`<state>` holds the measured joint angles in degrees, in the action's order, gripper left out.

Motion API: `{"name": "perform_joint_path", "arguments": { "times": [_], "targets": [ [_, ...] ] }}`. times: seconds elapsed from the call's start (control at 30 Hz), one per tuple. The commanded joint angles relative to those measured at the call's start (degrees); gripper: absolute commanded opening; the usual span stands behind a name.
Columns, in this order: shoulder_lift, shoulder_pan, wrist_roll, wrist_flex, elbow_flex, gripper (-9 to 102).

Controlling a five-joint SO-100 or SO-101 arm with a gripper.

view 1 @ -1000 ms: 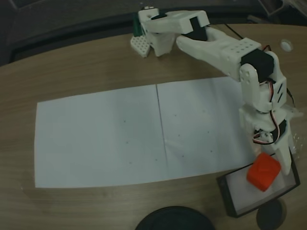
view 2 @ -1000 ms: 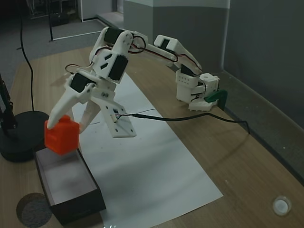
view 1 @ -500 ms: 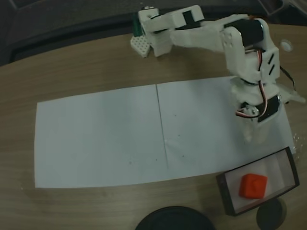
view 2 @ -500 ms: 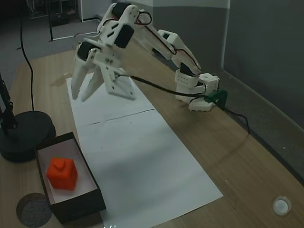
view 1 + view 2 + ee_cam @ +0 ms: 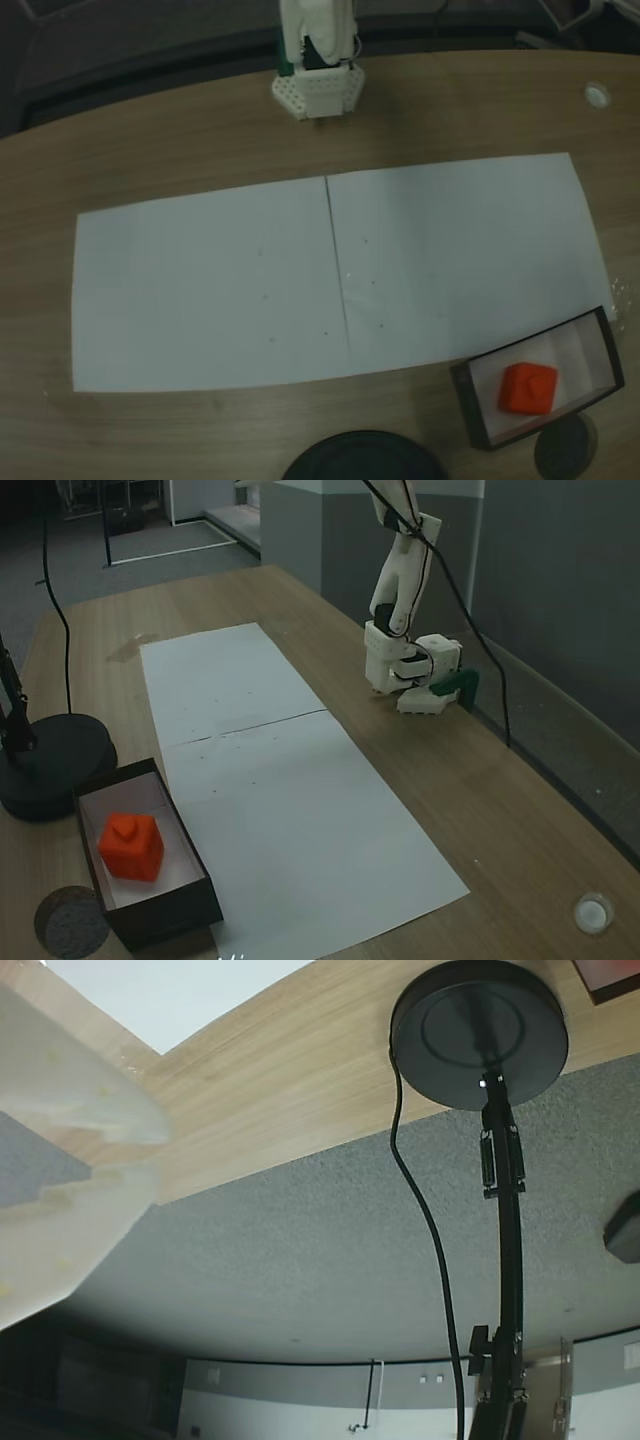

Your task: Grab a orange square and put it in the box.

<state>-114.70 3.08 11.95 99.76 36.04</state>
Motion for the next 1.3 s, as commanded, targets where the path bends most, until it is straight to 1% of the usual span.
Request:
{"name": "perform_joint_path", "arguments": {
  "times": [0.0, 0.07, 0.2, 0.3, 0.37, 0.6, 0.8, 1.0, 1.13, 1.27],
  "targets": [
    [-16.3, 0.3, 0.3, -0.7, 12.7, 0],
    [-23.2, 0.2, 0.1, -0.7, 20.0, 0],
    [-34.2, 0.4, -6.8, -1.2, 33.6, 0],
    [-41.7, 0.8, -11.6, -3.9, 42.8, 0],
    [-46.4, 0.7, -13.0, -4.7, 47.5, 0],
    [-61.5, 0.2, -13.0, -8.6, 62.4, 0],
    [-72.7, 0.2, -13.4, -11.2, 72.1, 0],
    [-79.6, 0.2, -13.4, -15.2, 81.3, 0],
    [-83.9, 0.4, -13.2, -20.1, 89.6, 0],
    [-84.7, 0.7, -13.0, -23.6, 96.6, 0]
  ]
}}
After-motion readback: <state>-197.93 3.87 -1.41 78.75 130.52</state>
